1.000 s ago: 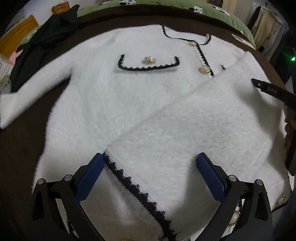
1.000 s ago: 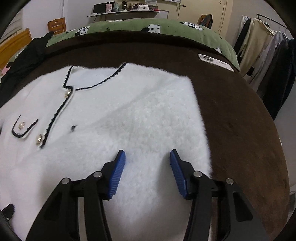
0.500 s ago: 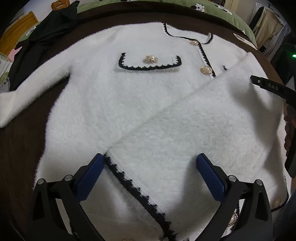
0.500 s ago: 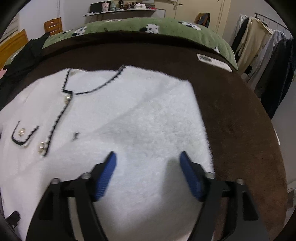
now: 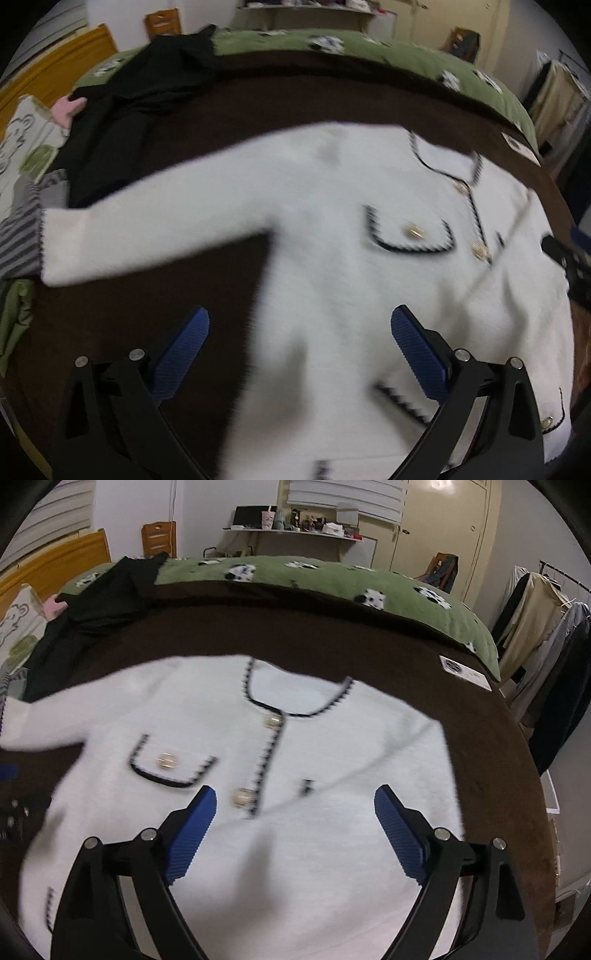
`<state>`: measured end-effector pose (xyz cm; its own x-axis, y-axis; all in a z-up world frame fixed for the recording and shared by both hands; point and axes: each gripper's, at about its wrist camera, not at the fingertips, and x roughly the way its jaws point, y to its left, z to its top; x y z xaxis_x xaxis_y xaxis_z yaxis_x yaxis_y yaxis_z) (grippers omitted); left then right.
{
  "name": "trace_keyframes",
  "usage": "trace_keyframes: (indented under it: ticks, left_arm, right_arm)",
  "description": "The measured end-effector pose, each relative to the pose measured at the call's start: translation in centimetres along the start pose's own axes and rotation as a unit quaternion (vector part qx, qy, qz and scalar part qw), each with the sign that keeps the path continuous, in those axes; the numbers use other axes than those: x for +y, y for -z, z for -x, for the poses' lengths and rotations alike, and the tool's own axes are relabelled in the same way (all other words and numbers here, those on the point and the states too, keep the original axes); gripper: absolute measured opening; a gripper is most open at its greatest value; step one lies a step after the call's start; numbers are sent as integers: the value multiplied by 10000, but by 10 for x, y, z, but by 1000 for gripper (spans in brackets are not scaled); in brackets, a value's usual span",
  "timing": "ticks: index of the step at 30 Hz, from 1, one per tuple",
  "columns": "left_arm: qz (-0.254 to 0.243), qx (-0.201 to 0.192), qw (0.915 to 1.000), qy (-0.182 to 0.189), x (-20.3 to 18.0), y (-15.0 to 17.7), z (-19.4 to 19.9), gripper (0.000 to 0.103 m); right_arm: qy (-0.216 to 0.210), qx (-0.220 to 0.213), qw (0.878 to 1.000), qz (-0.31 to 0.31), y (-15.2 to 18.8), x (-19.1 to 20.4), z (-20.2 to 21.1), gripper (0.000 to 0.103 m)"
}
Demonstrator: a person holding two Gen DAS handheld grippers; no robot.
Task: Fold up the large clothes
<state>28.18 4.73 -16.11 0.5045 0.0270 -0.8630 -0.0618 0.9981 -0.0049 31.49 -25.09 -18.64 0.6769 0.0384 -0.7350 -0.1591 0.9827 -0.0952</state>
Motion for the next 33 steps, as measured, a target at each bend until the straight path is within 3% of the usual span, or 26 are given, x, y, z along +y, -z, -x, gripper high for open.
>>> trace_keyframes:
  ticks: [11,19,25,30,33]
  left_arm:
    - [693,-337,9948,-663,150,3,-13,97]
    - [1105,-533,9880,-938,223,17,-43,97]
    - [2044,-579,9757,-543,277,35,-65,97]
    - [2811,-776,9565,-105,312,42,-81,96]
    - [2697,-794,9595,-200,315,31,-90,96]
  right_arm:
    - [-177,49,9997,-129,7,73,-7,89]
    - [-109,38,9999,-18,5,104,-17,89]
    - [-111,9,9998,168,0,126,-28,89]
    - [-164,-30,9998,87,-7,139,-37,92]
    - [-202,-43,9997,95,-10,145,-42,92]
